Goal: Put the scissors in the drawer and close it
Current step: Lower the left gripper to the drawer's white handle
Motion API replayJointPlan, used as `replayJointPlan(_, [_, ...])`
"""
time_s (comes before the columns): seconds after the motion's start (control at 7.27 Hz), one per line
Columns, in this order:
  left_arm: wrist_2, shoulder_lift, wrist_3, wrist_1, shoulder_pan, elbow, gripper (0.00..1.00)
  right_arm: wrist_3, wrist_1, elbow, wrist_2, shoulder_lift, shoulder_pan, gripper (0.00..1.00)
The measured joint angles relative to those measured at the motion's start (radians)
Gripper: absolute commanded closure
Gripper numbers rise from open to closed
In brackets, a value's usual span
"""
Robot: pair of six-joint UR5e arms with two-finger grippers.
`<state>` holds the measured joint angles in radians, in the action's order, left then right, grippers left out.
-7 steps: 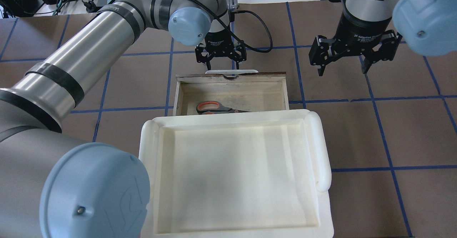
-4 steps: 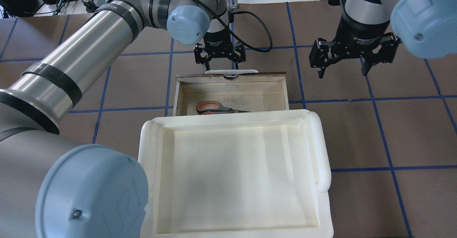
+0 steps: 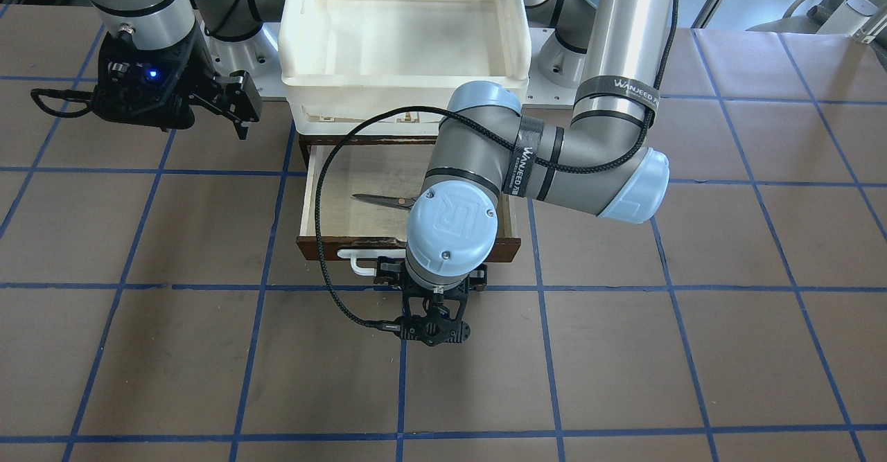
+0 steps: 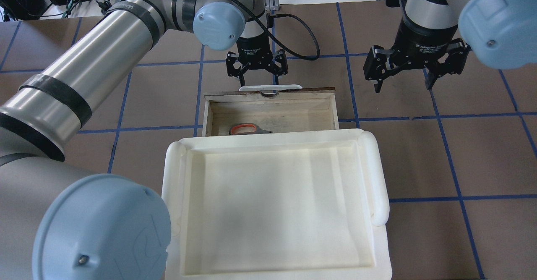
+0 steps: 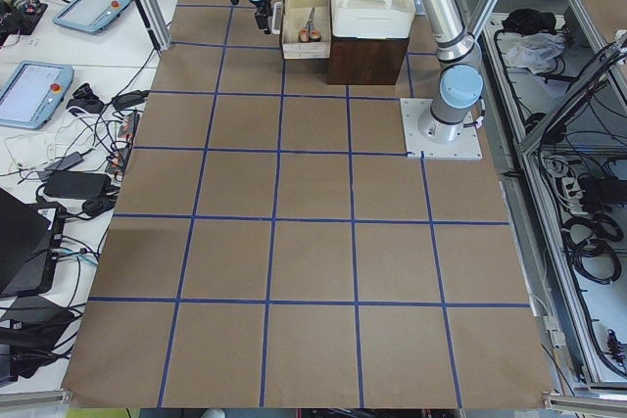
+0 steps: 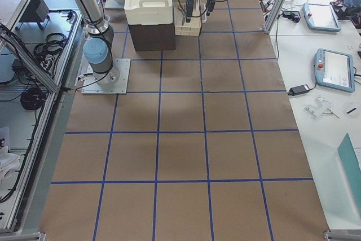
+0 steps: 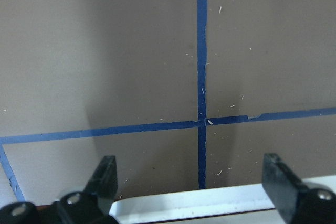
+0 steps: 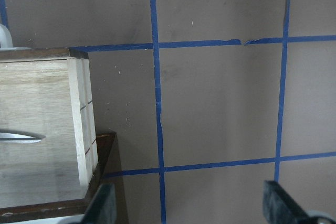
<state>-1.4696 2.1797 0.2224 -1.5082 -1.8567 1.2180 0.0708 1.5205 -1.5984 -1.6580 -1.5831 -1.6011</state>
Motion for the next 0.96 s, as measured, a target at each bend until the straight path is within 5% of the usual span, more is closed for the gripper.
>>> replayJointPlan(0.96, [0.001, -0.035, 0.001, -0.112, 0.000, 0.001, 0.00, -0.004, 0.001, 0.000, -0.002, -0.001, 0.005, 0.00])
